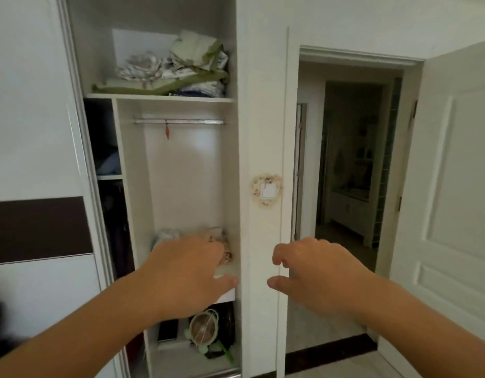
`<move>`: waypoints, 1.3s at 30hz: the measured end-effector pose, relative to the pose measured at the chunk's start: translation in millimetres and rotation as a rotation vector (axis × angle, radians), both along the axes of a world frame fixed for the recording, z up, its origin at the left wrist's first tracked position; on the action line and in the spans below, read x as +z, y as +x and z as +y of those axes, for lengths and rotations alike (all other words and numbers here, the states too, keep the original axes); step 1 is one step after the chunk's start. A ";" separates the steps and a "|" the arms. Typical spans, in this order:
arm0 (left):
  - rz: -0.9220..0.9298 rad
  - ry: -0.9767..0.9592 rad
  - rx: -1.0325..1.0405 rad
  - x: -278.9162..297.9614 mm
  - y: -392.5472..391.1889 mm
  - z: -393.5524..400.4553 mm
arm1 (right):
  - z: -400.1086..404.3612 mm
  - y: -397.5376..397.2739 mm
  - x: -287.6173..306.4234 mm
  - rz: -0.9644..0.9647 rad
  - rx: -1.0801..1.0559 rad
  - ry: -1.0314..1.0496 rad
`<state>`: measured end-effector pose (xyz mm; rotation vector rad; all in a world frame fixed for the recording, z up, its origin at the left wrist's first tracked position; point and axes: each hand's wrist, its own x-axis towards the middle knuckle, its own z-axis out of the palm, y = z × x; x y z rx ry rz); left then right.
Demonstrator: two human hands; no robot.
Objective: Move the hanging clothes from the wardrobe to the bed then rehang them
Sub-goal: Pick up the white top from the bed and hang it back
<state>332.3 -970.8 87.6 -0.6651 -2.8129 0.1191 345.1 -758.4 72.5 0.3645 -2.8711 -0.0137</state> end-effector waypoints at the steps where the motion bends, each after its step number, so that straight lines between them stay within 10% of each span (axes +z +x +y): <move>1: -0.007 -0.021 0.011 2.2 1.8 -0.5 | -0.7 -0.9 1.3 -0.012 0.006 -0.009; 12: -0.085 -0.001 -0.186 8.5 -9.5 52.3 | 33.2 38.1 17.8 -0.127 -0.126 -0.074; 39: -0.419 -0.096 -1.454 -77.7 197.3 350.0 | 133.9 414.4 -60.1 -0.249 -1.469 -0.317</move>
